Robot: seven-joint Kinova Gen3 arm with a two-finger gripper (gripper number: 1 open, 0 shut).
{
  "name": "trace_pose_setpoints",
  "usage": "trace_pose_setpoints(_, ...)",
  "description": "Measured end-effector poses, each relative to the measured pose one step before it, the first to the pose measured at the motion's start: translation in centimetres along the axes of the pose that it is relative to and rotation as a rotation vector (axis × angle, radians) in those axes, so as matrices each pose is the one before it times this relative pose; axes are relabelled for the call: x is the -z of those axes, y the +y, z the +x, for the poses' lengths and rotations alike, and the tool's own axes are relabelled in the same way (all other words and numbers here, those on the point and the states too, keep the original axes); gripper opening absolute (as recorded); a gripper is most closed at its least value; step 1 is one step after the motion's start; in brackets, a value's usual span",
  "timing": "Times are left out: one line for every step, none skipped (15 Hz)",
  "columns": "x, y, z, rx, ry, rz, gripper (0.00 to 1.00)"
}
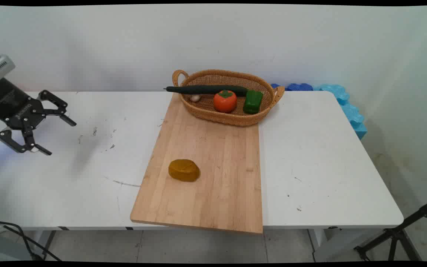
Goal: Pick up the potato from the cutting board
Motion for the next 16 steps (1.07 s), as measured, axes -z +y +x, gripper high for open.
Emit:
trace_pose_setpoints(-0.21,-0.179,0.321,0.00064,0.0007,0.00298,1.0)
trace_pose_setpoints(-0.333,-0.257,0.466,0.00473,0.00126,0.00414,1.0)
trace_pose_setpoints(-0.348,-0.244,0.453,0.00691,0.00088,0.00279,1.0)
trace_pose_setpoints(-0.508,-0.277,0.596,0.01188,-0.00023,0.00205,1.0)
trace_pose_setpoints(-0.653,-0.344,0.708,0.01647,0.0001,0.00346,1.0)
trace_pose_setpoints(-0.616,-0.294,0.656,0.01541,0.00038,0.00341,1.0)
trace_pose_setpoints(-0.833,-0.354,0.84,0.01922,0.00006,0.00291,1.0)
trace_pose_setpoints(-0.954,-0.308,0.908,0.02146,-0.00063,0.00177,1.0)
trace_pose_setpoints(-0.911,-0.228,0.847,0.02105,-0.00043,0.00236,1.0)
trace_pose_setpoints(-1.122,-0.266,1.02,0.02413,-0.00135,0.00173,1.0)
trace_pose_setpoints(-1.155,-0.219,1.02,0.02279,-0.00231,0.00154,1.0)
trace_pose_setpoints(-0.938,-0.153,0.835,0.01977,-0.00186,0.00165,1.0)
trace_pose_setpoints(-1.13,-0.188,1.009,0.02208,-0.00283,0.00138,1.0)
trace_pose_setpoints(-1.109,-0.127,0.93,0.02232,-0.0033,0.00091,1.0)
trace_pose_setpoints(-0.986,-0.059,0.784,0.02086,-0.00373,-0.0004,1.0)
trace_pose_setpoints(-1.08,-0.041,0.861,0.02332,-0.00407,-0.00046,1.0)
